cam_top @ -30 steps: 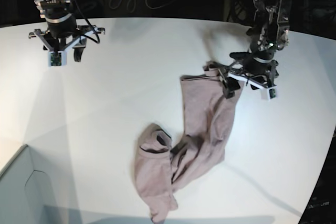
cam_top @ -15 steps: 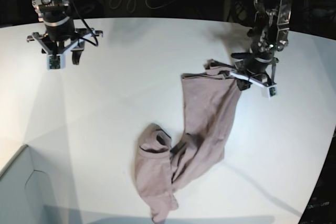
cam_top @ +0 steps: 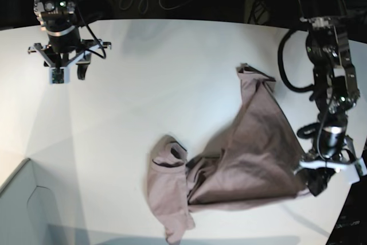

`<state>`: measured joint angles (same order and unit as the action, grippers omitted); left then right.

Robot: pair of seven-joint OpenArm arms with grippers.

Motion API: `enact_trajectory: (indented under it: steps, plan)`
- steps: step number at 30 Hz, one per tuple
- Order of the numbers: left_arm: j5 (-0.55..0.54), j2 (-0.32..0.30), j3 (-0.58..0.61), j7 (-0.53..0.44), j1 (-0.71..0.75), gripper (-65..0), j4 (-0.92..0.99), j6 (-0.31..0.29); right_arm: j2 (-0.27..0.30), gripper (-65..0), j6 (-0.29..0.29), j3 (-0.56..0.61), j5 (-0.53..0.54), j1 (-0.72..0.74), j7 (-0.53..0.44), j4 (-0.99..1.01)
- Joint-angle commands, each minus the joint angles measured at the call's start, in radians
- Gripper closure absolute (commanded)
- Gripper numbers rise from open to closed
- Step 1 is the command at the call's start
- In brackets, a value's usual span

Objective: Layout the t-shirt on the table in an organized manner, then fold the t-shirt properly
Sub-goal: 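Regrasp the shirt edge with the left gripper and pull it outward, then reach the right gripper to the shirt's sleeve and grasp it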

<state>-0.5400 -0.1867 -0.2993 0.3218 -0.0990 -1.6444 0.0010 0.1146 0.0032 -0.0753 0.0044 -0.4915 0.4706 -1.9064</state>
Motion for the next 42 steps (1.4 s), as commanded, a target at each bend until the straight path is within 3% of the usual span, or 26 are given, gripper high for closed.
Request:
enact_trajectory:
  steps: [1,6,14,16,21,23,26,32,37,42]
  plan:
    - [0.008,-0.010,-0.021,-0.023,-0.064,0.0,0.008,0.004,0.004,-21.8,-0.002,-0.004,-0.002,-0.003,-0.020,-0.017]
    - [0.010,-0.040,-0.076,0.030,-0.328,0.0,0.243,-0.002,0.004,-21.8,-0.002,-0.005,-0.004,-0.009,-0.020,-0.017]
    - [0.010,-0.112,-0.015,-0.049,-0.717,-0.9,0.795,-0.005,0.004,-21.8,-0.002,-0.005,-0.004,-0.029,-0.019,-0.017]
    - [0.008,-0.130,0.024,-0.049,-0.773,-7.0,0.929,0.001,0.003,-21.8,-0.002,-0.005,-0.004,-0.032,-0.019,-0.017]
    - [0.008,-0.126,0.036,-0.051,-0.813,-34.3,1.067,-0.003,0.003,-21.8,-0.002,-0.004,-0.004,-0.034,-0.019,-0.017]
    - [0.002,-0.122,0.036,-0.051,-0.767,-38.2,1.064,-0.003,0.003,-21.8,-0.002,-0.001,-0.004,-0.029,-0.019,-0.017]
    - [-0.001,-0.124,0.032,-0.051,-0.689,-38.3,1.007,-0.005,0.001,-21.8,-0.002,0.001,-0.004,-0.023,-0.019,-0.017]
    - [-0.002,-0.129,0.021,-0.046,-0.396,-38.3,0.797,0.001,-0.002,-22.2,-0.002,-0.004,-0.004,0.053,-0.019,-0.017]
    - [-0.002,-0.119,-0.120,-0.042,-0.107,-38.8,0.593,0.001,-0.008,-22.7,-0.002,-0.002,-0.004,0.170,-0.019,-0.015]
    - [-0.019,-0.096,-0.200,-0.040,0.140,-39.0,0.431,-0.005,-0.051,-33.1,-0.002,0.002,-0.004,0.296,-0.019,0.003]
